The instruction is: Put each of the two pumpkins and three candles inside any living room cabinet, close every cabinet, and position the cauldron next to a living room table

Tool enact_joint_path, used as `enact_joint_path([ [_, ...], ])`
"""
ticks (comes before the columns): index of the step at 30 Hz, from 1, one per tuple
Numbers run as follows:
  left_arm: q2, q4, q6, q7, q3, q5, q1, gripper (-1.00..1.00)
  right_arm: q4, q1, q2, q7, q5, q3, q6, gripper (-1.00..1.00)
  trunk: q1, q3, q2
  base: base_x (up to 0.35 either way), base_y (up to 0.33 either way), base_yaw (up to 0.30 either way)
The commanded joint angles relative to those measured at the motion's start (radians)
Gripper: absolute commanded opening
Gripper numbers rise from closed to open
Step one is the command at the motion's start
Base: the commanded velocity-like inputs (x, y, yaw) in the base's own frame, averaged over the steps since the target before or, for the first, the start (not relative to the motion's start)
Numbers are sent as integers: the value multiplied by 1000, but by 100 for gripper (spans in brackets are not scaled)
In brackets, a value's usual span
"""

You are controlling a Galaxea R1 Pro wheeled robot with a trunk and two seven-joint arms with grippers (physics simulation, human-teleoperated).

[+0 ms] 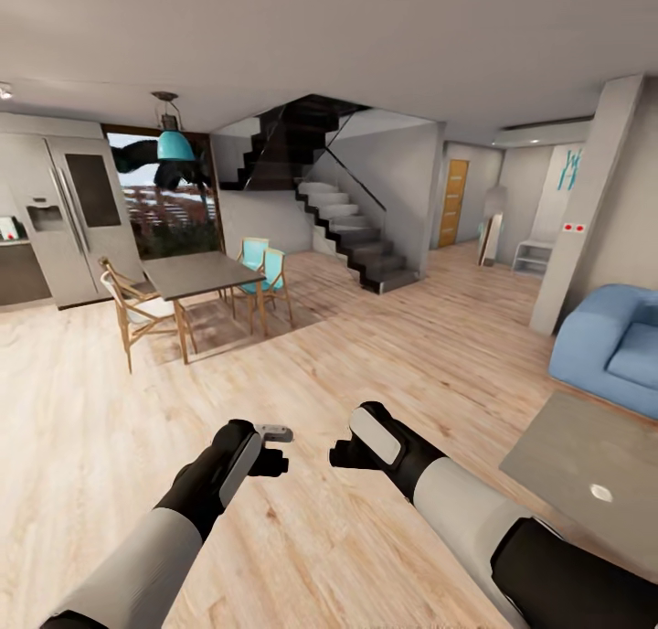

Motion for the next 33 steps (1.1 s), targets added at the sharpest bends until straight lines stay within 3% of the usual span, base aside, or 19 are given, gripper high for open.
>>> enact_joint_path([
  [1, 1, -1, 3, 10, -2, 11, -1, 100, 0, -2, 0, -8, -9, 5, 0, 100, -4, 1, 6, 0, 0, -290],
  [16, 0, -4, 3, 8, -1, 12, -1, 100, 0, -2, 0, -8, -9, 5, 1, 100, -61, 48, 111, 0, 0, -290],
  [33, 0, -4, 3, 8, -1, 13, -1, 100, 0, -2, 0, -8, -9, 5, 2, 100, -61, 48, 111, 0, 0, -290],
])
